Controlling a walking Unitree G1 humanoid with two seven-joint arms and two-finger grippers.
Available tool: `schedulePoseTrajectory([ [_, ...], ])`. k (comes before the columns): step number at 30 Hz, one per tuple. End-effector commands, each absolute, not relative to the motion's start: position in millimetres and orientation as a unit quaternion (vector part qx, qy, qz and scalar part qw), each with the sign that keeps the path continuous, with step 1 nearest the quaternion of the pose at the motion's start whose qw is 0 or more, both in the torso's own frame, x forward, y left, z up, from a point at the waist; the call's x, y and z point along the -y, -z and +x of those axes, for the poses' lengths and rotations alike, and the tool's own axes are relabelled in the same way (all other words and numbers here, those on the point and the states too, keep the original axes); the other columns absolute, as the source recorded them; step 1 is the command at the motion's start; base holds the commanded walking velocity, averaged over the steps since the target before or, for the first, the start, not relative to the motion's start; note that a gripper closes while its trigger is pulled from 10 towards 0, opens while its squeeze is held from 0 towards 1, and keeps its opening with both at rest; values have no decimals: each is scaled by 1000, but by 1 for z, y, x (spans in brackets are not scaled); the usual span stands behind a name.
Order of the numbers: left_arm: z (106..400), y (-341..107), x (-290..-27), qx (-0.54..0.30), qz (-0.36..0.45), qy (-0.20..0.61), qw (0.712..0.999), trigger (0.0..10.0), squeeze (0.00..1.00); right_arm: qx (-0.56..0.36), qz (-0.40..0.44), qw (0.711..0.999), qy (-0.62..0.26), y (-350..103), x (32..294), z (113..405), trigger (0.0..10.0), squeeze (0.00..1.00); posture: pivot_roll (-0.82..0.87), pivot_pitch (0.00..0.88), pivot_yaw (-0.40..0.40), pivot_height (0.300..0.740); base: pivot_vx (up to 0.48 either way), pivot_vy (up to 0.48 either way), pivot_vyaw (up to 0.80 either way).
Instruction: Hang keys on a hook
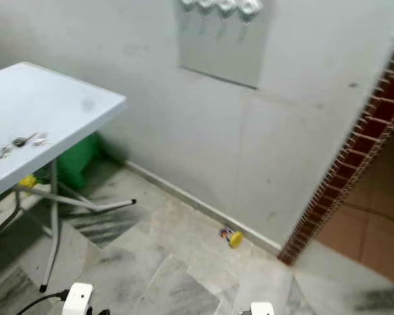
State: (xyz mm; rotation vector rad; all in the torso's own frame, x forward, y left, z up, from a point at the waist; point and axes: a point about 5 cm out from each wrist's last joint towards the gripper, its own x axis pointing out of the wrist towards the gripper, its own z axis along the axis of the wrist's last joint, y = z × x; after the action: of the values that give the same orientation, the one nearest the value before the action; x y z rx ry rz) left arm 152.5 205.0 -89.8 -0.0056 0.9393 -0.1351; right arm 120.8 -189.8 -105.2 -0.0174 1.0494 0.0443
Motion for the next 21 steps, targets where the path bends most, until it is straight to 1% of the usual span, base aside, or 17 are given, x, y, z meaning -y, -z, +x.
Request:
schedulePoseTrajectory([
  [1, 149, 90, -213, -457, 1, 59, 888, 10000, 0, -511, -7, 860, -19, 107, 188, 118, 10000, 0, -115, 0, 1, 740, 0, 0, 800],
  [9, 148, 90, -212, -459, -12, 47, 887, 10000, 0, -508, -14, 861, -22, 105, 190, 122, 10000, 0, -115, 0, -5, 740, 0, 0, 800],
  [10, 171, 86, -190, -447, -19, 54, 893, 10000, 0, -507, -15, 861, -23, 105, 191, 123, 10000, 0, -117, 0, -8, 740, 0, 0, 800],
  [11, 178, 84, -182, -444, -22, 56, 894, 10000, 0, -507, -15, 861, -23, 105, 191, 124, 10000, 0, -117, 0, -8, 740, 0, 0, 800],
  [13, 184, 83, -177, -438, -14, 62, 897, 10000, 0, -508, -16, 861, -23, 105, 191, 123, 10000, 0, -119, 0, -9, 740, 0, 0, 800],
  [16, 182, 83, -176, -438, -15, 64, 896, 10000, 0, -508, -18, 861, -24, 105, 191, 122, 10000, 0, -123, 0, -10, 740, 0, 0, 800],
  [17, 182, 83, -176, -438, -1, 68, 896, 10000, 0, -509, -16, 861, -23, 105, 191, 122, 10000, 0, -123, 0, -10, 740, 0, 0, 800],
  [18, 181, 84, -176, -438, 3, 71, 896, 10000, 0, -509, -14, 860, -22, 105, 192, 121, 10000, 71, -123, 0, -10, 740, 0, 0, 800],
  [19, 181, 84, -176, -440, 1, 71, 895, 10000, 0, -510, -14, 860, -21, 106, 192, 121, 10000, 463, -123, 0, -10, 740, 0, 0, 800],
  [20, 180, 84, -175, -442, -3, 69, 894, 10000, 0, -510, -14, 860, -20, 106, 193, 120, 10000, 1000, -131, 0, -8, 740, 0, 0, 800],
  [21, 180, 84, -175, -442, -3, 68, 894, 10000, 0, -511, -13, 859, -20, 106, 193, 120, 10000, 1000, -131, 0, -8, 740, 0, 0, 800],
])
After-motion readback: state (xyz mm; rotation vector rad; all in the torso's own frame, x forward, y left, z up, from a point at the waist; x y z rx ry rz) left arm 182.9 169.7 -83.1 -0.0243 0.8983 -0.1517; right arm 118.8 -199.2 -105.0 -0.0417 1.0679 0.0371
